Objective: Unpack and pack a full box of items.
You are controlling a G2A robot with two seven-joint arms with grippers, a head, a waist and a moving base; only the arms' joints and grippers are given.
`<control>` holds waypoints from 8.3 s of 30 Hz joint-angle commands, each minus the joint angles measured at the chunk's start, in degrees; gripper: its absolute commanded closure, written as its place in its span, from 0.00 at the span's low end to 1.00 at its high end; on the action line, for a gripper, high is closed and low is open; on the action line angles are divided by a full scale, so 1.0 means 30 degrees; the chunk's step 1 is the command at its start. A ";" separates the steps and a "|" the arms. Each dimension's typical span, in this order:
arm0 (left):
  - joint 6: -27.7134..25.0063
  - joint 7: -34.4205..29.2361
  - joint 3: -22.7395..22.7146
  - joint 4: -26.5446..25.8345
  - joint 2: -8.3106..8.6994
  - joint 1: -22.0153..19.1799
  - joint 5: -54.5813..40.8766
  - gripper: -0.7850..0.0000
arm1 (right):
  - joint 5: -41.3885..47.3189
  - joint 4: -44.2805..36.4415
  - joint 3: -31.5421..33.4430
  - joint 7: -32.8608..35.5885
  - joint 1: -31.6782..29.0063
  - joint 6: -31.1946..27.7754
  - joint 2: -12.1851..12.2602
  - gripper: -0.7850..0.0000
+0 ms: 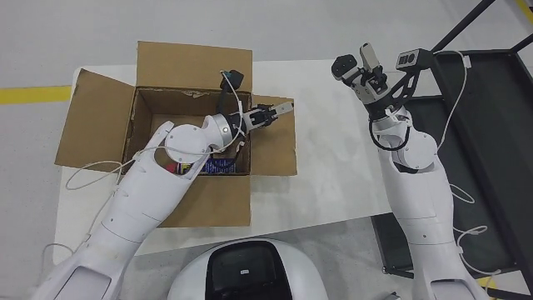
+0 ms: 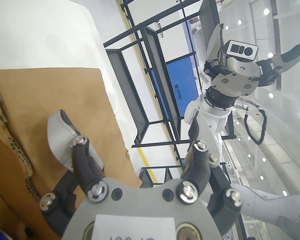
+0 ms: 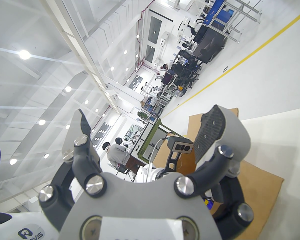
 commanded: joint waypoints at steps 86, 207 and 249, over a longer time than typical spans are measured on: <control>-0.8596 -0.0620 -2.2028 -0.6070 0.3064 1.3411 -0.6805 0.00 | -1.8600 -0.6505 -1.0946 0.7306 0.7012 0.9097 0.0087 0.00; -0.8596 -0.0620 -2.2028 -0.6070 0.3064 1.3411 -0.6805 0.00 | -1.6363 2.3642 -2.3982 1.0557 1.8546 0.5516 -1.2032 0.32; -0.8596 -0.0620 -2.2028 -0.6070 0.3064 1.3411 -0.6805 0.00 | -1.7252 2.5789 -2.2558 0.9510 1.9487 0.5124 -1.3157 1.00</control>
